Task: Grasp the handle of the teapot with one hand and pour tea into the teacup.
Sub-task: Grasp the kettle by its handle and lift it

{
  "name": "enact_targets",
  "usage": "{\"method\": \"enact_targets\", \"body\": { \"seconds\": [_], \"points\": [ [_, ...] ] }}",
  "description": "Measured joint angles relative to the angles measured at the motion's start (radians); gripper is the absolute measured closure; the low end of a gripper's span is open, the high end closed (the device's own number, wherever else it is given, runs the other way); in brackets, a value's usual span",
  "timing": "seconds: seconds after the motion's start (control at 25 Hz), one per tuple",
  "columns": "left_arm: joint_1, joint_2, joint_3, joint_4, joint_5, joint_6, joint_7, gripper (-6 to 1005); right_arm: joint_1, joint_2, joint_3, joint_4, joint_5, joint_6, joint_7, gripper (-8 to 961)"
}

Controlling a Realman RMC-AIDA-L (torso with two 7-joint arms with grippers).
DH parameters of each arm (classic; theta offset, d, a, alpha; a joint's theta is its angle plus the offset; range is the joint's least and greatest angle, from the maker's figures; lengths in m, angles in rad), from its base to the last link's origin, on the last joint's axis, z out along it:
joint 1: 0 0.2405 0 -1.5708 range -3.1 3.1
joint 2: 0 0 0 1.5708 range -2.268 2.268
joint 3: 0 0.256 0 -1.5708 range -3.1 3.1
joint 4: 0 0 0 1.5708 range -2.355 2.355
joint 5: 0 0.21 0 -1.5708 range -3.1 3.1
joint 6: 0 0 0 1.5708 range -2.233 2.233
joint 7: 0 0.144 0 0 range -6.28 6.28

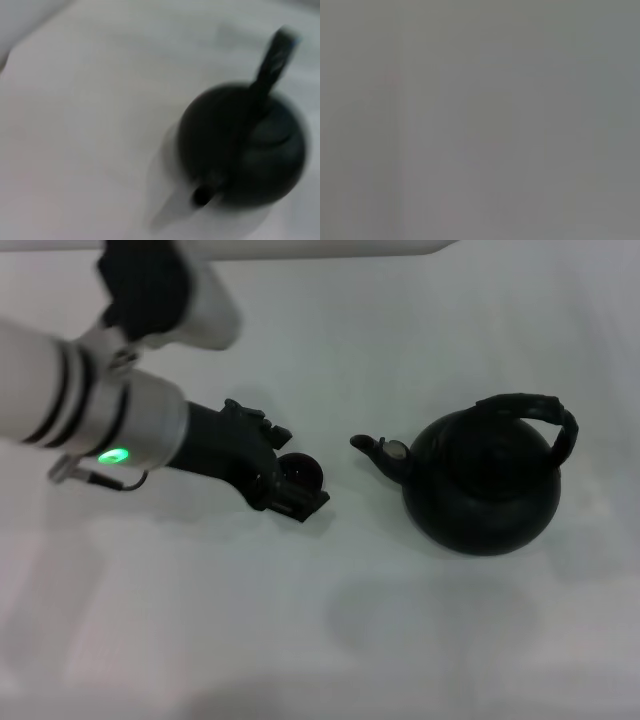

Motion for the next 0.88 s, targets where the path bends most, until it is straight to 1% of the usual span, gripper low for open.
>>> {"method": "enact_targets", "body": {
  "seconds": [0.04,0.08,0.12,0.2,0.28,0.36,0.44,0.56,0.64,0.72,0.8,0.88],
  "points": [
    [0.033,0.000,-0.023,0.001,-0.055,0.003,0.066,126,-0.021,-0.001,-0.044,-0.037,0.000,0.004,0.042,84],
    [0.069,0.000,-0.053,-0.007,-0.138,0.004,0.149,126,-0.046,-0.002,-0.094,-0.086,0.000,0.014,0.091,84],
    [0.102,0.000,-0.083,-0.021,-0.203,0.004,0.222,126,-0.065,-0.003,-0.122,-0.118,0.000,0.022,0.126,84],
    [0.147,0.000,-0.148,-0.074,-0.348,0.003,0.361,126,-0.126,-0.003,-0.195,-0.224,-0.015,0.049,0.217,84],
    [0.176,-0.001,-0.208,-0.137,-0.461,0.002,0.461,126,-0.199,-0.002,-0.244,-0.365,-0.074,0.079,0.328,84],
    [0.204,-0.001,-0.281,-0.234,-0.588,0.003,0.570,126,-0.271,0.003,-0.268,-0.527,-0.182,0.118,0.461,84],
    [0.214,-0.001,-0.337,-0.333,-0.691,-0.002,0.677,126,-0.336,0.008,-0.294,-0.704,-0.322,0.157,0.629,84],
    [0.218,0.000,-0.416,-0.529,-0.859,-0.032,0.886,126,-0.390,0.012,-0.327,-0.877,-0.482,0.170,0.806,84],
    [0.219,0.000,-0.453,-0.619,-0.930,-0.051,0.989,126,-0.404,0.015,-0.346,-0.937,-0.537,0.157,0.871,84],
    [0.218,0.000,-0.474,-0.716,-1.015,-0.073,1.101,126,-0.408,0.015,-0.369,-0.955,-0.542,0.145,0.893,84],
    [0.217,0.000,-0.477,-0.776,-1.071,-0.083,1.172,126,-0.404,0.016,-0.397,-0.960,-0.539,0.143,0.901,84],
    [0.218,-0.001,-0.478,-0.809,-1.111,-0.087,1.227,127,-0.392,0.016,-0.420,-0.957,-0.538,0.149,0.903,84]
  ]
}}
